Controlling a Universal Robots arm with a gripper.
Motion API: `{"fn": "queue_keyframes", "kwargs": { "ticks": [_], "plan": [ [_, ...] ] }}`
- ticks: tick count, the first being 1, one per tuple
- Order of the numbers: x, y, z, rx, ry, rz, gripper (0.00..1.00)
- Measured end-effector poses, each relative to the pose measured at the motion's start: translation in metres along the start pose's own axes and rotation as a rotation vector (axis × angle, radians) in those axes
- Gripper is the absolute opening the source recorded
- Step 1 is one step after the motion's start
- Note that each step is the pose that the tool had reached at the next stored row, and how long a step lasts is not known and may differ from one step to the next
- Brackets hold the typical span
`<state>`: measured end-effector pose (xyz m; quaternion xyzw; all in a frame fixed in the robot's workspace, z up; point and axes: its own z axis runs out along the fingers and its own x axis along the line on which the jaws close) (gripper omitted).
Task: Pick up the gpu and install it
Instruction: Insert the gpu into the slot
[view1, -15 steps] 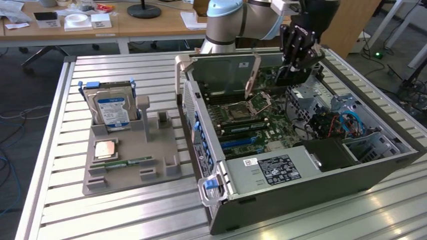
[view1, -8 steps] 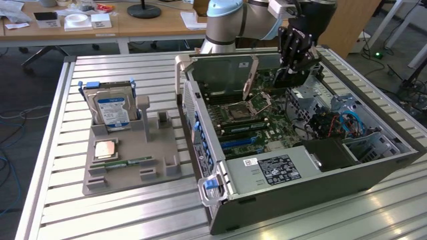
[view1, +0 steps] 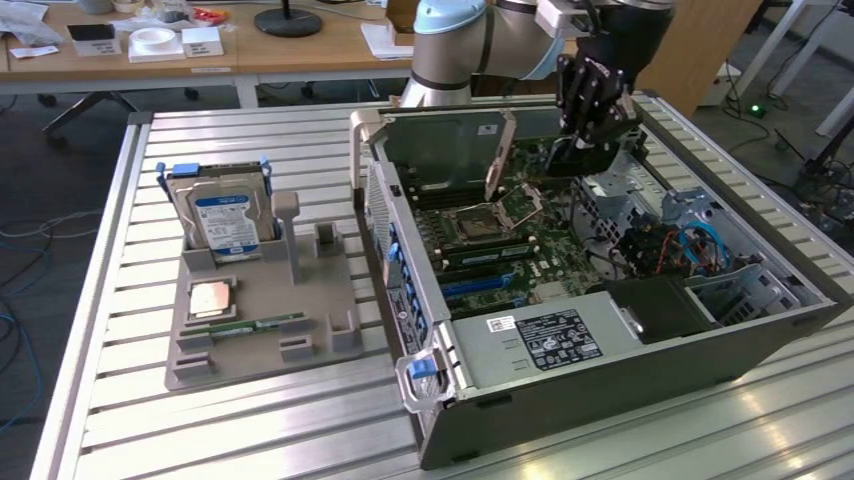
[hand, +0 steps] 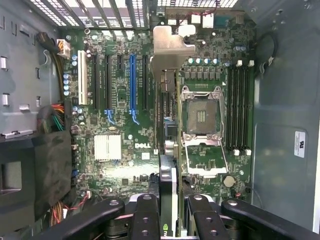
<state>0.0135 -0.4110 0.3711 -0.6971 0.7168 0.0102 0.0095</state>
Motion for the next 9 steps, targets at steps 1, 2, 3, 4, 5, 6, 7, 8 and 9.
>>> {"fn": "queue_keyframes", "kwargs": {
  "ticks": [1, 2, 3, 4, 5, 6, 7, 8, 9],
  "plan": [
    [0.001, 0.0002, 0.0, 0.0001, 0.0, 0.002, 0.27],
    [0.002, 0.0005, 0.0001, 0.0001, -0.0001, 0.003, 0.27],
    [0.002, 0.0012, 0.0001, 0.0002, -0.0001, 0.004, 0.27],
    [0.003, 0.0022, 0.0001, 0.0002, -0.0001, 0.004, 0.27],
    [0.004, 0.0035, 0.0002, 0.0002, -0.0001, 0.004, 0.27],
    [0.004, 0.0051, 0.0002, 0.0003, 0.0, 0.005, 0.27],
    [0.005, 0.0068, 0.0003, 0.0003, -0.0002, 0.005, 0.27],
    [0.005, 0.0087, 0.0004, 0.0003, -0.0003, 0.005, 0.27],
    [0.005, 0.0104, 0.0004, 0.0003, -0.0001, 0.005, 0.27]
  ]
}}
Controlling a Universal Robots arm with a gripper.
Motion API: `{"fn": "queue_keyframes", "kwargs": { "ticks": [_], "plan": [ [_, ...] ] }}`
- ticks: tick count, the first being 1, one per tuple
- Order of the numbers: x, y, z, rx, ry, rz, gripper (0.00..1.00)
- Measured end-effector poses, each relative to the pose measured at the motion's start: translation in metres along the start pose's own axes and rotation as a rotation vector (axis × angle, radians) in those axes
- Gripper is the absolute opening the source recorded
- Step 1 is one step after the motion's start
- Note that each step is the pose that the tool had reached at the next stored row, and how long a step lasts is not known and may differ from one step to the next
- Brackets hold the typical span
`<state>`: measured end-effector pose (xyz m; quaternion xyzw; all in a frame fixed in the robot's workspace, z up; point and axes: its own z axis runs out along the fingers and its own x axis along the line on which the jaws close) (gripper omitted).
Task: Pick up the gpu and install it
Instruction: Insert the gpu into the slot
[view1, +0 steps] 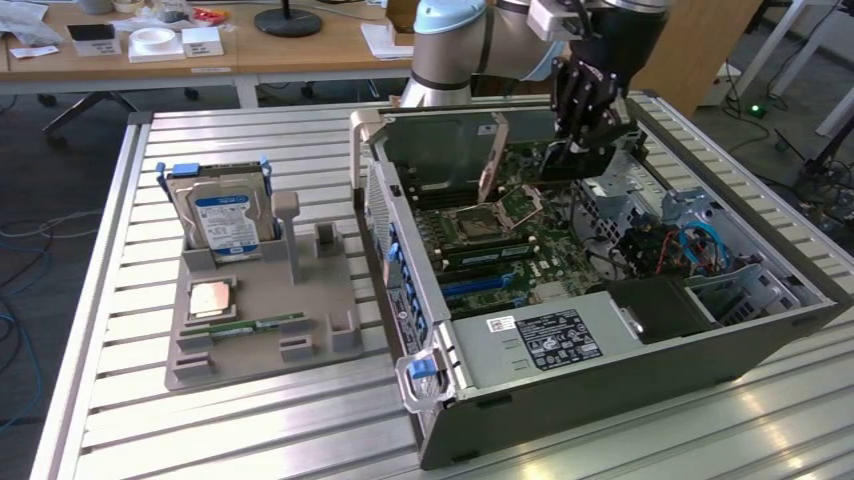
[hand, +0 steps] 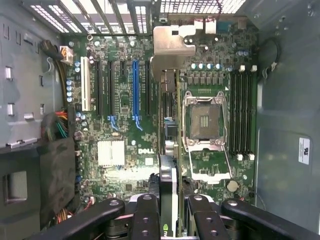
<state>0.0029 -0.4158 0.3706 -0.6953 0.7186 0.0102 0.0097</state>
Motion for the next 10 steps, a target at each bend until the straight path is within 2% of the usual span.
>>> {"fn": "queue_keyframes", "kwargs": {
  "ticks": [10],
  "plan": [
    [0.002, 0.0173, 0.0, 0.0027, 0.0, 0.0, 0.27]
  ]
}}
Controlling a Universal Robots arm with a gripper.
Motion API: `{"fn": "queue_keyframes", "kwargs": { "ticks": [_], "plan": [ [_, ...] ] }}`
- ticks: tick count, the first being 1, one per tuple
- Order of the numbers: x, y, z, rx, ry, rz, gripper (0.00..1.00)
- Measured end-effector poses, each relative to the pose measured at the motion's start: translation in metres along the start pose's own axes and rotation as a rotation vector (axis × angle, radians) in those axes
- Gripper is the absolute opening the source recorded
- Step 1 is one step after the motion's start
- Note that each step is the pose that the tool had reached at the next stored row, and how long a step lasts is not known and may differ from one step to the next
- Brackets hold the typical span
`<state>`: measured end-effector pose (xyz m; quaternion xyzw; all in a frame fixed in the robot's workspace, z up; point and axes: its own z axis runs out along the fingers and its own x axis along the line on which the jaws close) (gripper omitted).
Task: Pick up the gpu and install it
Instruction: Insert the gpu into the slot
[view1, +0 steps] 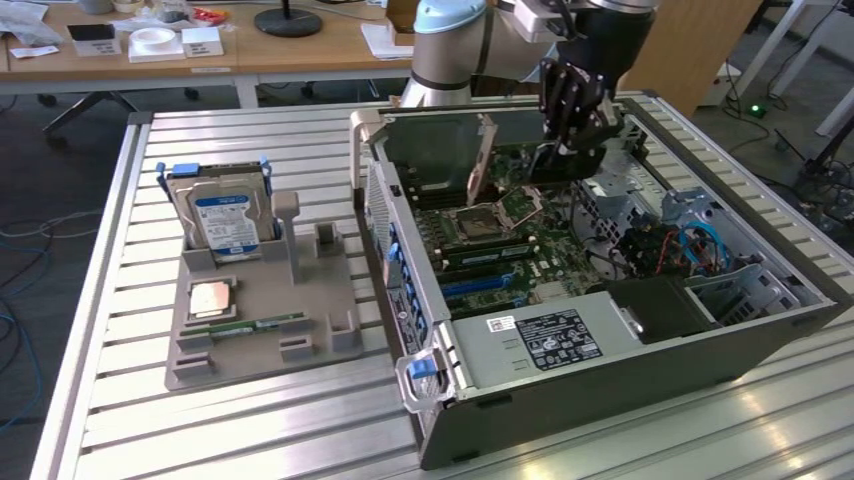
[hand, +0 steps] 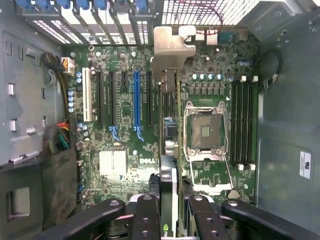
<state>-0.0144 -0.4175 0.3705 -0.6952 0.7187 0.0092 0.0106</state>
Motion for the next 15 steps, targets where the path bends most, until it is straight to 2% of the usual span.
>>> {"fn": "queue_keyframes", "kwargs": {
  "ticks": [5, 15],
  "plan": [
    [0.0, 0.0009, -0.0001, 0.0002, -0.0001, 0.0, 0.27],
    [0.012, 0.0032, 0.0008, 0.0003, -0.0004, 0.0, 0.27]
  ]
}}
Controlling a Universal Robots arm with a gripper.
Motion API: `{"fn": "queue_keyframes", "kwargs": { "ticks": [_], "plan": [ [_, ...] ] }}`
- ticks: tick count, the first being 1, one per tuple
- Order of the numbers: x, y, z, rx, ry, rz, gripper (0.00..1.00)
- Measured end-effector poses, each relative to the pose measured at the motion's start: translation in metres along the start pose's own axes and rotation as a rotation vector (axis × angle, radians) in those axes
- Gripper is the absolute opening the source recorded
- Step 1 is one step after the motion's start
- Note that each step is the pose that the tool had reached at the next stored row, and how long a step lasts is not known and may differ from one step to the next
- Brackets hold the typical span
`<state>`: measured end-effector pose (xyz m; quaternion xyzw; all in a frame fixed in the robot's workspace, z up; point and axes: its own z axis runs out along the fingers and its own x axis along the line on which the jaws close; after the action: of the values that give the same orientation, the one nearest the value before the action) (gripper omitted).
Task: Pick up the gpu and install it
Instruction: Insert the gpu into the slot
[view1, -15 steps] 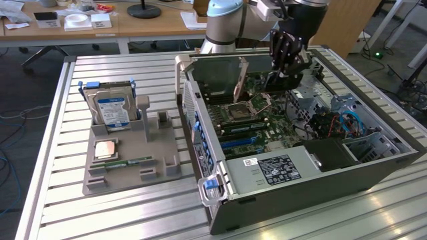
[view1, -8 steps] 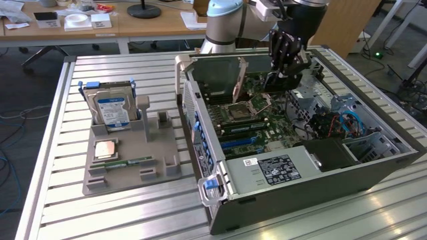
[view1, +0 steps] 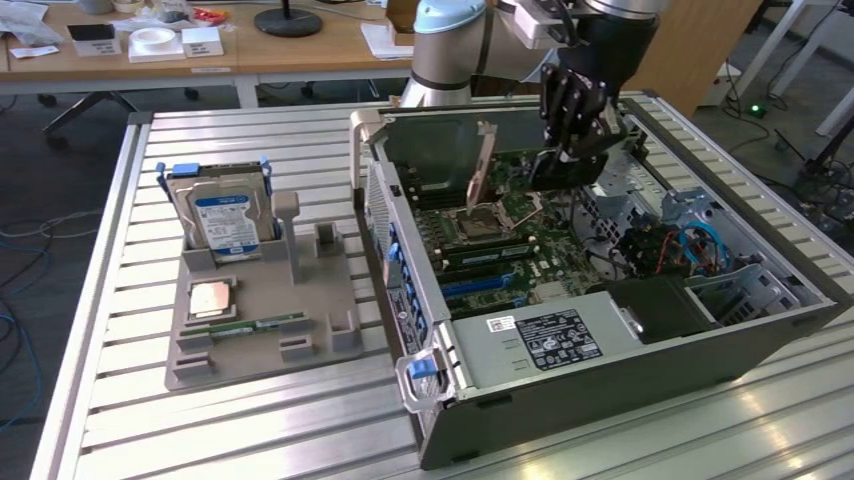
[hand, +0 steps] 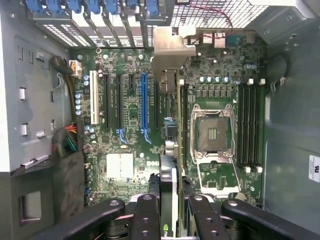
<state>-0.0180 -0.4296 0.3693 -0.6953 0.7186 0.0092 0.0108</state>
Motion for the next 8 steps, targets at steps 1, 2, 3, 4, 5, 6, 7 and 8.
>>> {"fn": "queue_keyframes", "kwargs": {
  "ticks": [1, 2, 3, 4, 5, 6, 7, 8],
  "plan": [
    [0.0, 0.0003, 0.001, -0.0001, 0.0002, 0.0, 0.27],
    [0.0, 0.0006, 0.0025, -0.0001, 0.0002, 0.0, 0.27],
    [0.001, 0.001, 0.0041, -0.0001, 0.0003, 0.0, 0.27],
    [0.001, 0.0015, 0.006, -0.0001, 0.0004, 0.0, 0.27],
    [0.001, 0.0019, 0.0078, -0.0001, 0.0001, 0.0, 0.27],
    [0.001, 0.0023, 0.0096, -0.0001, 0.0001, 0.0, 0.27],
    [0.001, 0.0027, 0.0114, -0.0001, 0.0003, 0.0, 0.27],
    [0.001, 0.0031, 0.0132, -0.0001, 0.0002, 0.0, 0.27]
  ]
}}
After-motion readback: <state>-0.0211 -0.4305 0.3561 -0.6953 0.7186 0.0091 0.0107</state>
